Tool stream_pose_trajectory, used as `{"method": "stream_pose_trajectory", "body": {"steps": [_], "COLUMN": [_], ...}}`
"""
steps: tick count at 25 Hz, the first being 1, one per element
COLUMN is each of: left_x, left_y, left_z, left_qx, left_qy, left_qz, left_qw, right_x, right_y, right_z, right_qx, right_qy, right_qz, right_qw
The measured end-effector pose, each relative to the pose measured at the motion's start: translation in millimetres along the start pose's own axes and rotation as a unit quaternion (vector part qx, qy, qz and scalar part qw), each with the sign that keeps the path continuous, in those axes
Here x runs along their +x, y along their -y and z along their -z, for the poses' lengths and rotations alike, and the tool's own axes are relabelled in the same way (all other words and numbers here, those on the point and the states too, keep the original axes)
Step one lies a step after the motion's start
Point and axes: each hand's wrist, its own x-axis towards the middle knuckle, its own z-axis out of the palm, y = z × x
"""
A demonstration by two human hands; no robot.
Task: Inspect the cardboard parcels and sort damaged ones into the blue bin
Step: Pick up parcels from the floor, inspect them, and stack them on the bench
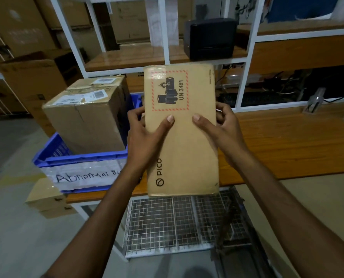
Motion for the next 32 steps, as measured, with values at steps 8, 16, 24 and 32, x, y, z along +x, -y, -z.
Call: {"method": "stream_pose_trajectory", "body": {"steps": [8, 16, 24, 32], "left_x": [-15.3, -2.8, -8.4, -20.2], "left_y": [35.0, 6.6, 41.7, 59.0], "left_z": [5.5, 3.5, -6.2, 0.2], "left_qx": [-0.083, -0.071, -0.081, -0.017], "left_qy": [0.173, 0.111, 0.097, 0.221], "left_qz": [0.074, 0.039, 0.046, 0.084], "left_qw": [0.979, 0.991, 0.991, 0.972], "right_x": [-4.2, -1.3, -6.9, -26.1], "right_y": [-18.8, -17.7, -48.5, -61.1], "right_z": [14.5, 15.3, 3.9, -6.6], "right_qx": [-0.083, -0.051, -0.069, -0.101], "right_qy": [0.111, 0.093, 0.055, 0.011], "right_qz": [-0.039, -0.025, -0.043, -0.057], "right_qw": [0.99, 0.994, 0.995, 0.993]}}
